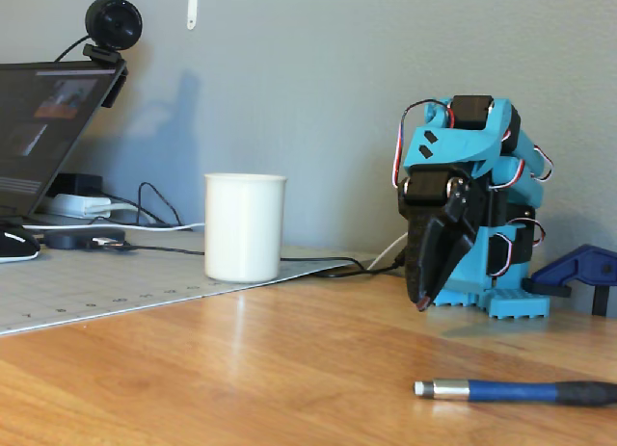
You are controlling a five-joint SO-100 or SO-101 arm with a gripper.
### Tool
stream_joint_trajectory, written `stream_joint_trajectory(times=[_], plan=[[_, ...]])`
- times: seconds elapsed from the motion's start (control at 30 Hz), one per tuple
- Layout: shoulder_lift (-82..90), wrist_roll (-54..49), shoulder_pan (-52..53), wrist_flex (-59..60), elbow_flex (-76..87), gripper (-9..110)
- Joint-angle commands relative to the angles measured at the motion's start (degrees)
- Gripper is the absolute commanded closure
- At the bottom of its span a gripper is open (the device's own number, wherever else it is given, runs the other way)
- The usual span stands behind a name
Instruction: Grasp a pen and put it in a mug.
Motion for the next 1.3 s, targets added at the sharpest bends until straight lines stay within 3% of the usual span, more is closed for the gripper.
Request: stream_joint_trajectory(times=[0.0, 1.27], plan=[[1.41, 0.7, -0.18, -0.26, -0.62, 98], [1.41, 0.79, -1.93, -0.26, -0.53, 99]])
